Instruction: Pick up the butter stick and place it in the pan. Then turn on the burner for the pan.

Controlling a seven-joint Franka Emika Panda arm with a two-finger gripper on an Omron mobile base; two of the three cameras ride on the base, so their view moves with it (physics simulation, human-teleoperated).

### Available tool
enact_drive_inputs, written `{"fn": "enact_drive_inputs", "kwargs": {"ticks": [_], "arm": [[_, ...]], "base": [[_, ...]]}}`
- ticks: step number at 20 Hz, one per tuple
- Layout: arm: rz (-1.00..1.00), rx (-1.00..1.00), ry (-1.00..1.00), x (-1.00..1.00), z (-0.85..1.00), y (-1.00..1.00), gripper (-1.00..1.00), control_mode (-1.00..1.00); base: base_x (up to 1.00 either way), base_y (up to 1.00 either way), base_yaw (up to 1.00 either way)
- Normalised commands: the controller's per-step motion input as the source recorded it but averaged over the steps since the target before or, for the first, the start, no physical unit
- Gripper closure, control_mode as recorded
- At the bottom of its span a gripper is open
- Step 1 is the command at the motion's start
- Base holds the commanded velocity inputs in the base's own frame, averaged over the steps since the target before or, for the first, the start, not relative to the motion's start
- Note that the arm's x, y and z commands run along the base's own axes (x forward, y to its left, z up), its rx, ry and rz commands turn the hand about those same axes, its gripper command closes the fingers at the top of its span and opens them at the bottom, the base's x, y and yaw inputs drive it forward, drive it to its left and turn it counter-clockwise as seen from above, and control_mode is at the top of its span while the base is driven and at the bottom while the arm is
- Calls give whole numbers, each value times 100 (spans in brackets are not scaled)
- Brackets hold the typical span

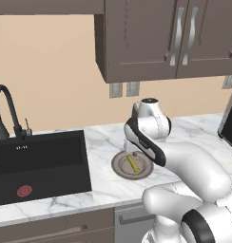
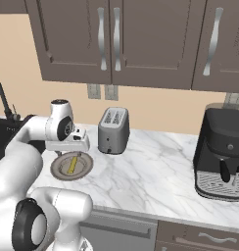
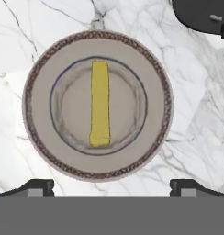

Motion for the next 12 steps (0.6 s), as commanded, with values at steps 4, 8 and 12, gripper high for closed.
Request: {"fn": "enact_drive_inputs", "kwargs": {"ticks": [4,8,12], "arm": [[1,0,0,11,-27,0,-100,-100],[0,0,0,12,-25,3,-100,-100],[0,0,0,6,-23,6,-100,-100]], "base": [[0,0,0],[0,0,0],[0,0,0]]}}
